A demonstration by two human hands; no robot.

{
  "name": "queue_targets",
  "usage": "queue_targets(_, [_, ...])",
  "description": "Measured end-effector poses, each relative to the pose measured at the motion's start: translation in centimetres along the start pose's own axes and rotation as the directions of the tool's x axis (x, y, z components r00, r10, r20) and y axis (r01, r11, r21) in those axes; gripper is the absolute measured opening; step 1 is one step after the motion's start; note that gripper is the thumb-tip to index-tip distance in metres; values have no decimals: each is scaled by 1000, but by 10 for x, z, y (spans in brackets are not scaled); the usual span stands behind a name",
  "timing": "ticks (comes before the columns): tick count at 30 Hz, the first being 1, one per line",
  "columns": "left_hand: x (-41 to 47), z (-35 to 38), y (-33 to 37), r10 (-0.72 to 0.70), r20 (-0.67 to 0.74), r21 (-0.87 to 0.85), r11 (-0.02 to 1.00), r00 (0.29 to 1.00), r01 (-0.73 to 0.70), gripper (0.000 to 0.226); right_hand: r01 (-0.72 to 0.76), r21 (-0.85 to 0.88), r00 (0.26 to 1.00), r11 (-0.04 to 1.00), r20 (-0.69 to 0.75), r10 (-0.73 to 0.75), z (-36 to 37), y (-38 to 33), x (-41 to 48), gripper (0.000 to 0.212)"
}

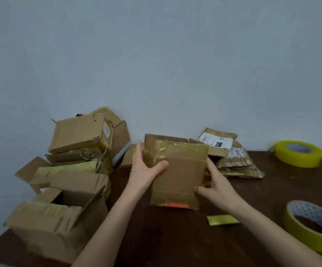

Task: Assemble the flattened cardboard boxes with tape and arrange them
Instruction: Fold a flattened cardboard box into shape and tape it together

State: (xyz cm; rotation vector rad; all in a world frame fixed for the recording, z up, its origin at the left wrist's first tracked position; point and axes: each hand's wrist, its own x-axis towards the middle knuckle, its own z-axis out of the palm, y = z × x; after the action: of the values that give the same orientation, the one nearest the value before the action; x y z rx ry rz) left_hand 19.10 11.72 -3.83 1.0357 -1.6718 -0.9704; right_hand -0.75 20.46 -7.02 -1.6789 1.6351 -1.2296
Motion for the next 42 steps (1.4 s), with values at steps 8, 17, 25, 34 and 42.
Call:
queue_targets(8, [-58, -4, -21, 100, 144, -124, 989, 985, -82, 89, 95, -272, 990, 957, -76, -120, 23, 2, -56, 107])
queue_targets(17, [-55, -15, -20, 68, 151, -96, 994, 986, -54, 48, 127, -213, 990, 969, -25, -135, 16, 2, -36, 71])
queue_targets(25, [-42, -7, -10, -55, 32, -86, 995, 998, 58, 20, 103, 107, 995, 989, -14, -102, 13, -8, -31, 58])
queue_targets(34, [-9, -14, 21, -251, 115, -127, 956, 961, 265, 46, -479, 721, 858, 501, 263, 442, -20, -43, -8, 43])
queue_targets(42, [-13, -11, 20, -142, 119, -134, 978, 983, 158, 61, -518, 698, 837, 495, 291, 464, -19, -49, -9, 47])
